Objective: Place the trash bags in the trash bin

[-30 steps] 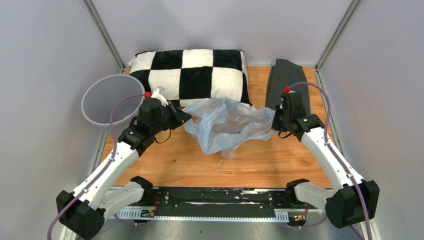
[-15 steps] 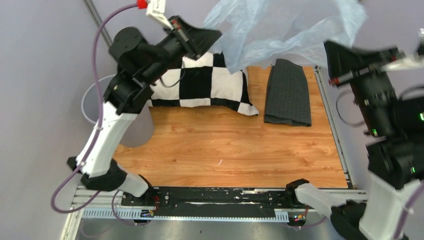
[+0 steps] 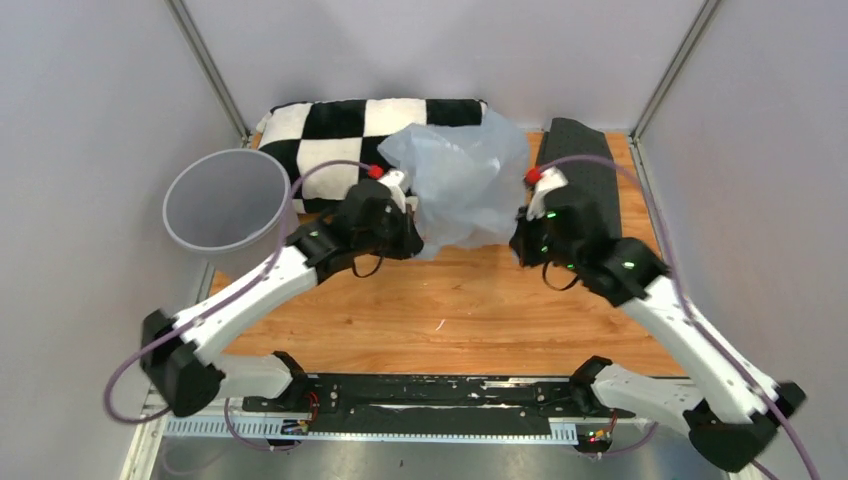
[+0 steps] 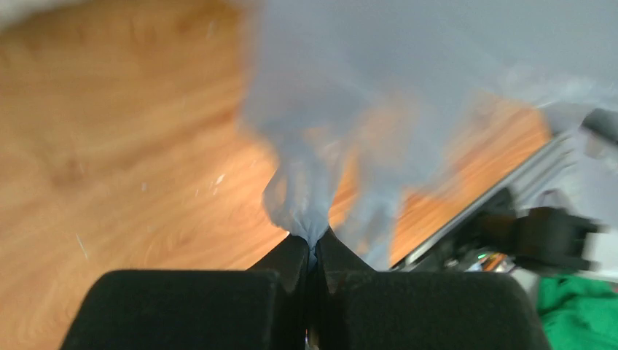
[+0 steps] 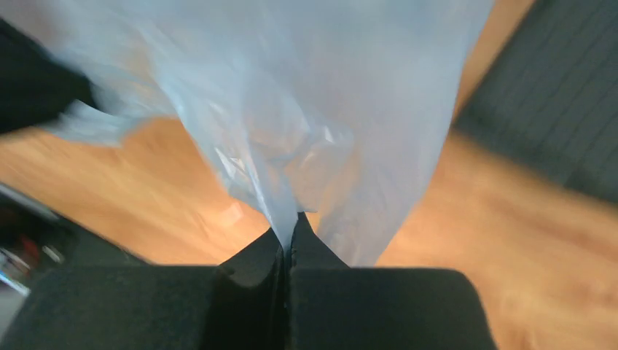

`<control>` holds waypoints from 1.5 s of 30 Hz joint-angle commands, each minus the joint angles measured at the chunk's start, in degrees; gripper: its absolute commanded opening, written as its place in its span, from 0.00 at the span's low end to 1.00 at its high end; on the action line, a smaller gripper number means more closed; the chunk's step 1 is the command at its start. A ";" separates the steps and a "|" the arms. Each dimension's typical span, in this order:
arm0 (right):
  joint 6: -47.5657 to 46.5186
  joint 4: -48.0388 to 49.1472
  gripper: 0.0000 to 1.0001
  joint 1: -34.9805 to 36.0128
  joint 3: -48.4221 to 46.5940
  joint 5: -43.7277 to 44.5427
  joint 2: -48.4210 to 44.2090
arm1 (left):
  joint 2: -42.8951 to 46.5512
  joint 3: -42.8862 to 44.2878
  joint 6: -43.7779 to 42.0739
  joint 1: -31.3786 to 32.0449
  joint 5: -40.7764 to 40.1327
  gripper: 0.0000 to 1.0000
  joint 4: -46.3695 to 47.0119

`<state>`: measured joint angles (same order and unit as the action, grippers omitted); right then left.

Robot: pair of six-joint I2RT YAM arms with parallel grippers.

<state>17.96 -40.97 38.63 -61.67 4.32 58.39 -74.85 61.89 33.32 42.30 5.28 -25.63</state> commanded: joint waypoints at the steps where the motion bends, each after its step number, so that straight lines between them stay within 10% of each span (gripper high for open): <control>1: -3.94 -0.90 0.00 0.60 -19.41 7.10 -6.40 | 13.80 10.66 -3.96 0.70 -3.65 0.00 2.37; 24: -9.77 -2.62 0.00 0.60 -34.61 10.44 2.19 | 13.78 4.50 2.33 0.67 -11.37 0.19 -1.71; 32: -9.32 -5.73 0.00 0.58 -31.94 14.82 5.90 | 12.58 6.71 -0.06 0.02 -14.30 0.00 -3.30; 36: -11.87 -6.36 0.00 -1.55 -43.49 21.22 13.39 | 2.39 23.70 -4.42 -0.84 -8.11 0.00 -0.31; 41: -17.15 1.64 0.00 -1.59 -73.42 12.65 13.40 | -20.18 77.21 -11.77 5.13 2.46 0.00 -5.98; 43: -17.30 17.47 0.00 -1.58 -65.92 6.29 4.59 | -22.60 89.41 -15.99 8.89 1.74 0.00 -3.05; 45: -17.19 33.10 0.00 -1.67 -51.05 2.32 -5.93 | -18.35 82.32 -16.13 9.71 2.24 0.00 5.73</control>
<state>3.27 -35.35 37.45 -124.84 15.62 72.29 -100.14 140.40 23.64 48.27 3.01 -29.82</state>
